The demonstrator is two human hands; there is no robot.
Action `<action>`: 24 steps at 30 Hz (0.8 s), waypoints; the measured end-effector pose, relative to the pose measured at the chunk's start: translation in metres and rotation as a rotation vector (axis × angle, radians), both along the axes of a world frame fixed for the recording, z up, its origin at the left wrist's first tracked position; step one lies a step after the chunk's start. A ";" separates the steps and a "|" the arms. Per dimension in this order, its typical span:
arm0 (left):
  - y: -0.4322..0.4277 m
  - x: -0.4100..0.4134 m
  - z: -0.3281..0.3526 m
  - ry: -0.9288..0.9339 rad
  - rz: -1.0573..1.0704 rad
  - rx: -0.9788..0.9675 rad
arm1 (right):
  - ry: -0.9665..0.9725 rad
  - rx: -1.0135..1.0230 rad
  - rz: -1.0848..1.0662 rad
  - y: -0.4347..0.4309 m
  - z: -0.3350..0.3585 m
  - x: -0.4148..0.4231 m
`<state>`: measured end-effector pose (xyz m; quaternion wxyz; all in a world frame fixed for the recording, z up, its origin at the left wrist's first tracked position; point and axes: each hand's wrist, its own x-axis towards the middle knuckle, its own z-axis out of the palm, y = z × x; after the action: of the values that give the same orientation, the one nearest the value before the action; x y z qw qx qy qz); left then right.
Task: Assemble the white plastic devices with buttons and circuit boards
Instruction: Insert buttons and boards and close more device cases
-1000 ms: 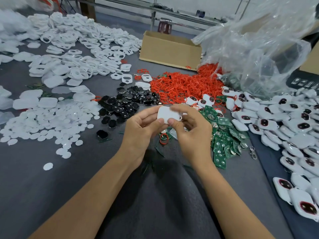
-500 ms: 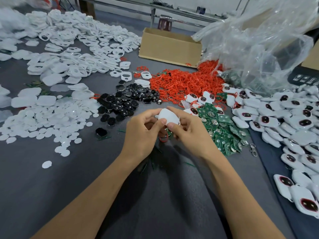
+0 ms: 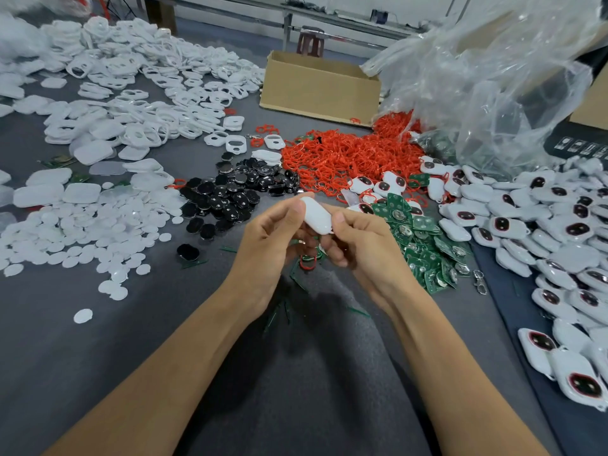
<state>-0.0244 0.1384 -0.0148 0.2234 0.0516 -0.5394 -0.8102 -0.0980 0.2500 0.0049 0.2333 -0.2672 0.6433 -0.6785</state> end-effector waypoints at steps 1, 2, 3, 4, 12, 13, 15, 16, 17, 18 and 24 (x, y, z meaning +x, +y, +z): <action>-0.001 0.001 0.000 -0.009 0.004 -0.012 | 0.003 -0.003 -0.001 0.000 0.000 0.001; -0.002 0.001 0.000 -0.024 0.015 -0.035 | 0.012 -0.001 -0.007 0.000 0.000 0.001; -0.003 0.002 0.000 -0.041 0.029 -0.066 | 0.032 0.012 -0.018 0.001 0.001 0.001; -0.003 0.002 0.001 -0.054 0.052 -0.107 | 0.065 0.038 -0.033 0.001 0.001 0.001; -0.026 0.004 0.003 -0.199 0.737 -0.242 | 0.864 0.322 -0.129 -0.017 -0.013 0.027; -0.031 0.005 0.005 -0.195 0.804 -0.170 | 0.955 0.315 -0.108 -0.021 -0.016 0.034; -0.037 0.006 0.008 -0.156 0.896 -0.060 | 1.069 0.326 -0.048 -0.030 -0.019 0.046; -0.038 0.007 0.009 -0.127 0.927 -0.026 | 1.124 0.363 0.006 -0.034 -0.020 0.050; -0.038 0.009 0.011 -0.098 0.950 -0.003 | 1.171 0.420 0.070 -0.037 -0.020 0.053; -0.039 0.010 0.012 -0.077 0.962 0.015 | 1.211 0.476 0.137 -0.039 -0.020 0.055; -0.041 0.015 0.019 -0.116 0.972 0.063 | 1.310 0.694 0.196 -0.049 -0.010 0.058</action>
<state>-0.0097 0.0977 0.0047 0.5435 0.3494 -0.4396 -0.6239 -0.0404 0.2014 -0.0053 -0.0675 -0.5838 0.8009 -0.1144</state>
